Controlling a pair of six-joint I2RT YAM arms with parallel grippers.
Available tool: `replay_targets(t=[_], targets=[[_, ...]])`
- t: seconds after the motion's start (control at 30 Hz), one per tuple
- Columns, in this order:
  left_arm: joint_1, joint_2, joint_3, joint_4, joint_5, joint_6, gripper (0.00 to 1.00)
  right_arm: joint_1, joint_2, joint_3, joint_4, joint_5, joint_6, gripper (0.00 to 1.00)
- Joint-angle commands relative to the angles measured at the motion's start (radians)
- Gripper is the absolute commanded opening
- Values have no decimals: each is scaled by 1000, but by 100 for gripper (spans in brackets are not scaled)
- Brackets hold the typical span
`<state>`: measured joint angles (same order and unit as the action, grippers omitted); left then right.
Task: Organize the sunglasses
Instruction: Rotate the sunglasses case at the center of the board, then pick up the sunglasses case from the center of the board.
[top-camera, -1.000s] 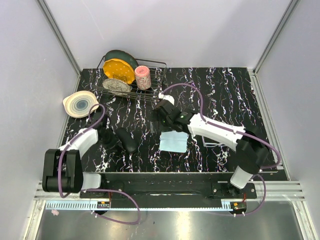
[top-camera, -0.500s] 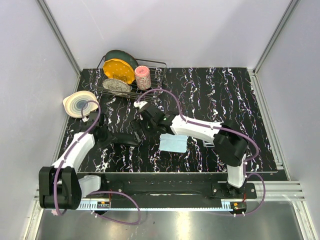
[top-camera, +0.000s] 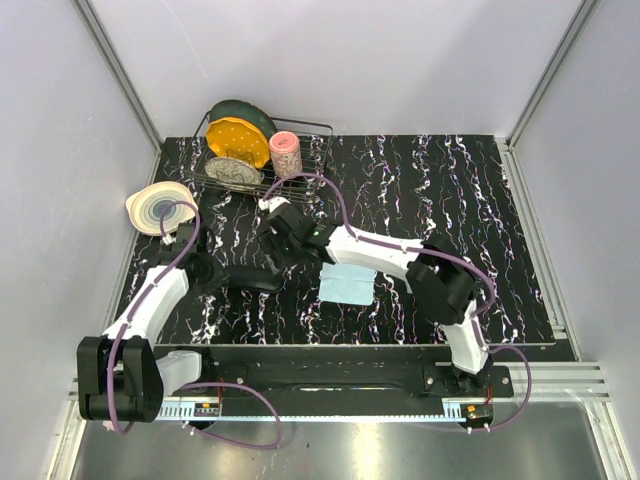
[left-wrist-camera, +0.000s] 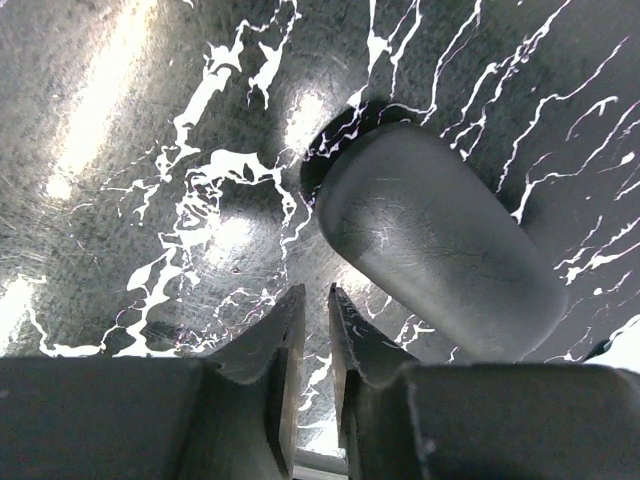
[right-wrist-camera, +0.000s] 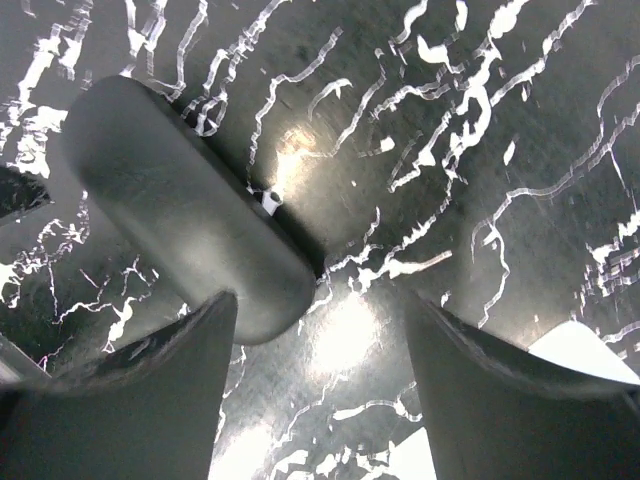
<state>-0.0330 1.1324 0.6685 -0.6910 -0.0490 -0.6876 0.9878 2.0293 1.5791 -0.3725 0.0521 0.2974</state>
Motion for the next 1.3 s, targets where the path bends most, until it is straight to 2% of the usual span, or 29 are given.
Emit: replay_targets(t=[0.0,0.17,0.3,0.5,0.63,0.7,0.73,0.83,0.87,0.93,0.97,1.07,1.17,1.2,1.27], targets=[[5,27,-24,42,43,-26,20,-1,92,154,-92,107,34,70],[5,162,37,76,67,-27,22,-1,161,205,-147,138,34,62],[5,230,88,110,110,-21,23,-14,189,216,-154,117,20,62],[5,319,151,189,207,11,32,-26,180,193,-160,-41,-49,67],[5,368,177,266,297,48,40,-26,122,119,-105,-233,-81,68],[5,398,201,285,319,72,42,-26,85,82,-91,-232,-80,69],[4,406,212,250,305,74,43,-26,72,75,-98,-157,-57,69],[7,408,284,141,151,69,43,-38,22,62,-126,-4,-29,70],[5,377,293,131,80,65,43,-41,-4,61,-132,20,-26,70],[7,331,290,122,52,56,43,-46,-33,67,-129,54,-47,70],[7,285,287,117,-6,56,44,-46,-38,82,-129,57,-56,70],[7,196,270,101,-49,45,47,-46,-38,126,-129,13,-107,71],[5,129,249,70,-57,42,50,-44,-14,162,-126,-128,-216,80],[7,113,241,62,-57,42,50,-44,-4,171,-132,-159,-239,89],[5,69,212,39,-58,39,52,-46,14,196,-152,-270,-334,97]])
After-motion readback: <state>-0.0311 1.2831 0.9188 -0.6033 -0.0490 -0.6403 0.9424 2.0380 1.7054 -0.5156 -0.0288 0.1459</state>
